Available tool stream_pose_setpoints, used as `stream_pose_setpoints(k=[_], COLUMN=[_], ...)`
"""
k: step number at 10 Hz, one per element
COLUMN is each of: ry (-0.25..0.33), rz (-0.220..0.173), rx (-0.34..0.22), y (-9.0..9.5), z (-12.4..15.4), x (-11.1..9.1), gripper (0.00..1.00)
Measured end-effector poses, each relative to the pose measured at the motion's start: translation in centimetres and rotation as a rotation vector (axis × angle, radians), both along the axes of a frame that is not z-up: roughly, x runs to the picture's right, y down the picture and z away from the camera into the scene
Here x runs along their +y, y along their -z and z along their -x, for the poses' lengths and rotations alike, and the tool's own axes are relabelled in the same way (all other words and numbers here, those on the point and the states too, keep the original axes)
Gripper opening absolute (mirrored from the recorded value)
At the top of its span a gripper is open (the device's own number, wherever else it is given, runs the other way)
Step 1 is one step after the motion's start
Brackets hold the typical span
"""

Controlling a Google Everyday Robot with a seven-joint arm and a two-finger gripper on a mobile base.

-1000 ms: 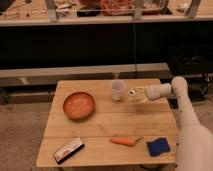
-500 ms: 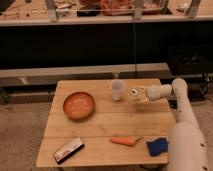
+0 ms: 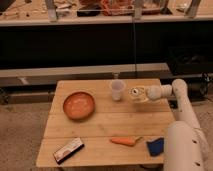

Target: Stand the bottle upright

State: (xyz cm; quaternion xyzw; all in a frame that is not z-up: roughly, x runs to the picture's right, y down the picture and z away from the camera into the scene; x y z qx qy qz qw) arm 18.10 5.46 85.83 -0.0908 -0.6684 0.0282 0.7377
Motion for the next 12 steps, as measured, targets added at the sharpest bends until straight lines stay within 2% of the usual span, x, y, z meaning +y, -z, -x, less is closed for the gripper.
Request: stream_pose_setpoints(k=[3,7,12], ry=[0.005,0.006,-0.019], rz=[0.019,0.033,0.065], rx=[-0.033,-0.055,-0.109], y=[0.0,-0.2,0.4], z=[1.8,2.5,3.4], x=[0.4,0.8,1.9], gripper=[0.00,0.00,0.00])
